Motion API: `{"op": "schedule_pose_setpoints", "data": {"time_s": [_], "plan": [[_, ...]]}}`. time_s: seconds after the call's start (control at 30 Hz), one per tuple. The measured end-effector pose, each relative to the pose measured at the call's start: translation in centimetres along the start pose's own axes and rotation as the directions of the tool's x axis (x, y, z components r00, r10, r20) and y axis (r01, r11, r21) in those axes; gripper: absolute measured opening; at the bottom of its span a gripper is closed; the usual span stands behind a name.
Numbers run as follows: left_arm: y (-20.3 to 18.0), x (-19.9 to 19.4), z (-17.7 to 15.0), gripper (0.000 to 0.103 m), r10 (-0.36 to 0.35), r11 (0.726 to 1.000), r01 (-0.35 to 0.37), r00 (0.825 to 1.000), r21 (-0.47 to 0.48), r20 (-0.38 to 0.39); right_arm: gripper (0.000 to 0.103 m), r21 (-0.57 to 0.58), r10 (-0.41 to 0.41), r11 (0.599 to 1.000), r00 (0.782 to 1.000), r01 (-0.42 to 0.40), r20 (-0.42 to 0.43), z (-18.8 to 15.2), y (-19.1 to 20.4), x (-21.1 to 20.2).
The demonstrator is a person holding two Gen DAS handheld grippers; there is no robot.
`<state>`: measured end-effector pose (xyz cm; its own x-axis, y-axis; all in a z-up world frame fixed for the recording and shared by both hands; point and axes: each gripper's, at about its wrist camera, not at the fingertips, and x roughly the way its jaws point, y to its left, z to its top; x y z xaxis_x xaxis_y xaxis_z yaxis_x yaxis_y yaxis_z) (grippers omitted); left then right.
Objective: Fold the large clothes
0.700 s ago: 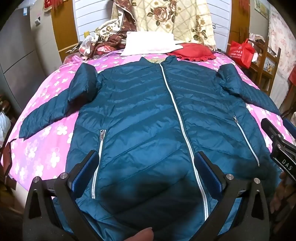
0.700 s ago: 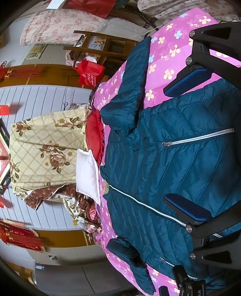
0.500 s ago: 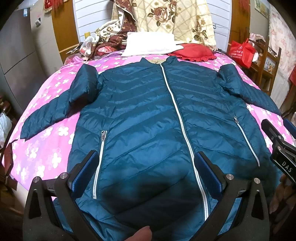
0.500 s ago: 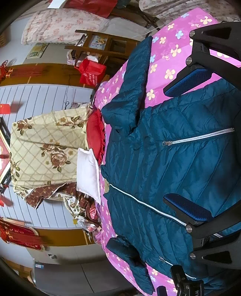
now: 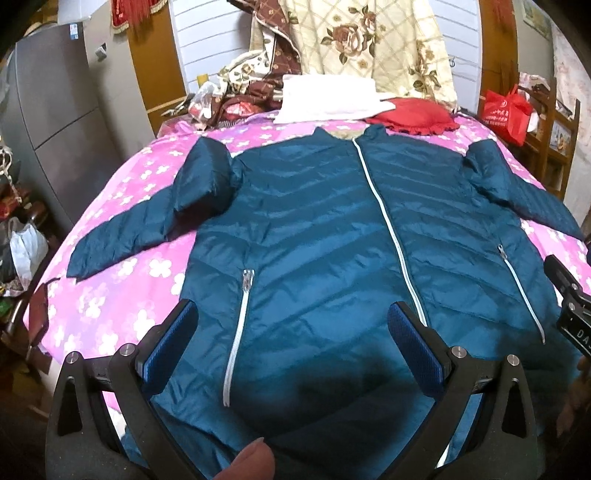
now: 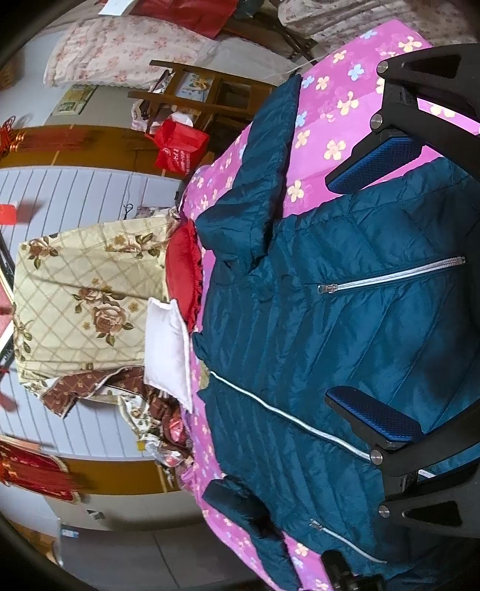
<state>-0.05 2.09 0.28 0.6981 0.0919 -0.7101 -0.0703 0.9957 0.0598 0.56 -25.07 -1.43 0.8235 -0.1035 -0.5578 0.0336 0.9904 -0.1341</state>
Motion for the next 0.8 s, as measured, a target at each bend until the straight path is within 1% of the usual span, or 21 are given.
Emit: {"op": "schedule_pose_setpoints", "data": {"time_s": [0.07,0.1,0.17,0.2,0.23,0.27,0.37,0.4,0.5,0.6,0.7,0.77,0.8], "plan": [[0.1,-0.1,0.2,0.103,0.021,0.999,-0.022,0.999,0.031,0.048,0.103,-0.007,-0.007,1.000,1.000,0.007,0.005,-0.1,0.1,-0.1],[0.1,-0.1,0.2,0.103,0.013,0.999,-0.016,0.998,0.043,0.060,0.103,-0.012,-0.010,1.000,1.000,0.010,0.003,-0.1,0.2,-0.1],[0.0,0.1,0.4,0.103,-0.036,0.997,0.029,0.994,0.067,0.107,0.103,-0.016,-0.020,1.000,1.000,0.020,-0.005,-0.1,0.3,0.0],[-0.2,0.3,0.5,0.103,-0.043,0.996,0.034,0.993,0.081,0.112,0.103,-0.019,-0.020,1.000,1.000,0.020,-0.012,-0.1,0.4,0.2],[-0.5,0.9,0.6,0.103,-0.038,0.994,0.029,0.996,0.103,0.086,0.103,-0.021,-0.023,1.000,0.999,0.023,-0.022,-0.1,0.4,0.4],[-0.5,1.4,0.7,0.103,-0.051,0.995,0.045,0.996,0.092,0.071,0.103,-0.020,-0.030,0.999,0.999,0.029,-0.033,-0.1,0.4,0.6],[0.2,3.0,1.1,0.103,-0.109,0.993,0.110,0.994,0.047,-0.012,0.103,-0.010,-0.035,0.999,0.997,0.035,-0.062,-0.1,0.2,1.1],[0.5,3.3,1.2,0.103,-0.127,0.991,0.127,0.992,0.030,-0.005,0.103,-0.004,-0.037,0.999,0.997,0.037,-0.071,-0.1,0.1,1.3],[0.9,4.0,1.5,0.102,-0.108,0.994,0.108,0.994,0.005,0.024,0.103,0.006,-0.037,0.999,0.995,0.038,-0.096,-0.2,-0.2,1.8],[1.1,4.3,2.0,0.102,-0.175,0.985,0.174,0.984,0.015,0.026,0.103,0.010,-0.039,0.999,0.993,0.040,-0.110,-0.2,-0.2,2.0],[1.5,4.7,3.4,0.102,-0.191,0.982,0.191,0.981,0.010,0.037,0.103,-0.001,-0.055,0.998,0.991,0.055,-0.122,-0.1,0.1,2.2],[1.9,5.1,4.2,0.102,-0.226,0.974,0.227,0.972,-0.009,0.059,0.103,-0.011,-0.066,0.998,0.989,0.065,-0.132,0.0,0.4,2.3],[2.0,5.5,4.3,0.102,-0.227,0.974,0.228,0.972,-0.011,0.064,0.103,-0.017,-0.070,0.998,0.988,0.068,-0.139,0.0,0.5,2.4]]}}
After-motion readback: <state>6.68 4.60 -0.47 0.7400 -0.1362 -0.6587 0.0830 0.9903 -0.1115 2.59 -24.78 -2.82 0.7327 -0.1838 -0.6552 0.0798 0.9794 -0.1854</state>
